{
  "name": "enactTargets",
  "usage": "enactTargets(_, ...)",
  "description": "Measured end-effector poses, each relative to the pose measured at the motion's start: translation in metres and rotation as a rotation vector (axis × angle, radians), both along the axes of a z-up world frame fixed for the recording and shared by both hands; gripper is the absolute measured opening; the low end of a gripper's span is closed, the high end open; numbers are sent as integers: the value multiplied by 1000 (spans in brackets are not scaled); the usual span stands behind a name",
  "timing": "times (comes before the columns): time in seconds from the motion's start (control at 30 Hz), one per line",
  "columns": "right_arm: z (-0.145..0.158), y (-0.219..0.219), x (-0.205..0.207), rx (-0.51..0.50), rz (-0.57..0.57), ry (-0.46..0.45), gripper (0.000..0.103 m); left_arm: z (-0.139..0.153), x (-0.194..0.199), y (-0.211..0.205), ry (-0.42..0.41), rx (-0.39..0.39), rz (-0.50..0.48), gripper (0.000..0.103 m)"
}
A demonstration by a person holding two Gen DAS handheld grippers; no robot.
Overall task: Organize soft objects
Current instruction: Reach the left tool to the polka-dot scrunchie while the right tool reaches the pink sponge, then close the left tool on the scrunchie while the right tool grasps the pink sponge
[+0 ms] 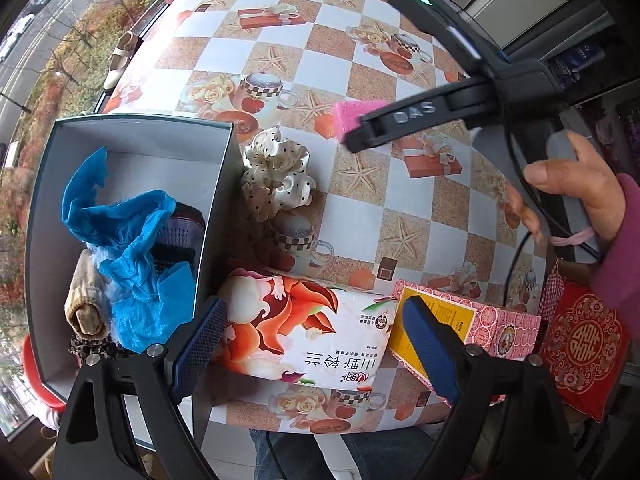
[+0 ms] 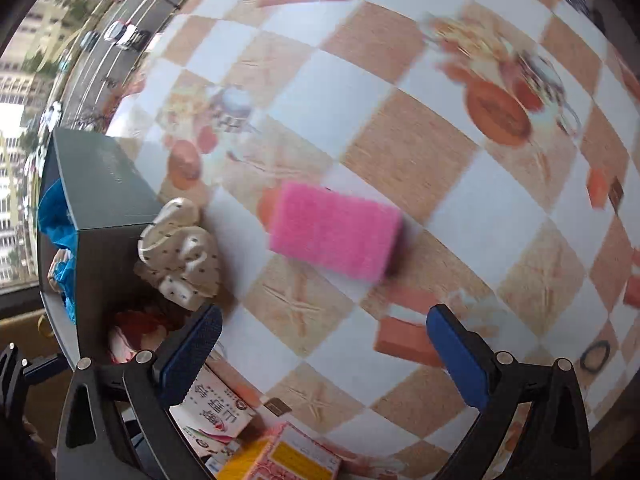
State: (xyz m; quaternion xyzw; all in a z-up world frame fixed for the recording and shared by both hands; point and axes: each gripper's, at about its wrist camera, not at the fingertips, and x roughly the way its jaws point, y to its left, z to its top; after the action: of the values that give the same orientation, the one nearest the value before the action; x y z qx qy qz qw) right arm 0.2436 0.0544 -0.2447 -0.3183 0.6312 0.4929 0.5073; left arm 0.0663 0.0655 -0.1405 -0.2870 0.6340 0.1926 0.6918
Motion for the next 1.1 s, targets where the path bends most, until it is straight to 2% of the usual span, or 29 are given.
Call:
enactTargets(0.1,4,34,-43,37,138,-70,103,2,-7,0,8,5,24,91)
enactTargets(0.2,-12,54,-78,-10,282,-185,103,1,-13,0,18,-1,48,91)
enactTargets(0.3,-27,50,-98,-65,401,-375,103,-1,-15,-4,18,-6,46,91)
enactTargets(0.37,-30,32,-98,-92,412,-400,103,-2,-13,-6,19,-10,35,91)
enactTargets(0.47,-38,-12,-86,-164,392,-366,103,-6,-9,-7,17,-23,27,91)
enactTargets(0.53,-39,-44,-70,-195,345,-267,103,-8,-6,-8,14,-30,17,91)
enactTargets(0.6,-31,-70,-45,-175,228,-147,103,-12,-2,-10,14,-34,1,91)
enactTargets(0.67,-20,-86,-15,-140,62,-77,103,-15,2,-12,18,-36,-13,91)
enactTargets(0.73,-12,-91,15,-88,-119,-4,103,-16,4,-14,25,-31,-20,91)
enactTargets(0.8,-13,-84,31,-70,-219,48,103,-15,5,-15,29,-24,-19,91)
enactTargets(0.87,-21,-70,34,-71,-221,48,103,-13,4,-15,31,-18,-12,91)
enactTargets(0.9,-21,-46,39,-82,-206,33,103,-13,4,-15,35,-14,-10,91)
enactTargets(1.0,-34,-14,32,-115,-166,-11,103,-16,5,-13,51,-9,-5,91)
enactTargets(1.1,-35,-6,28,-110,-128,-145,103,-21,14,-12,56,-1,-23,91)
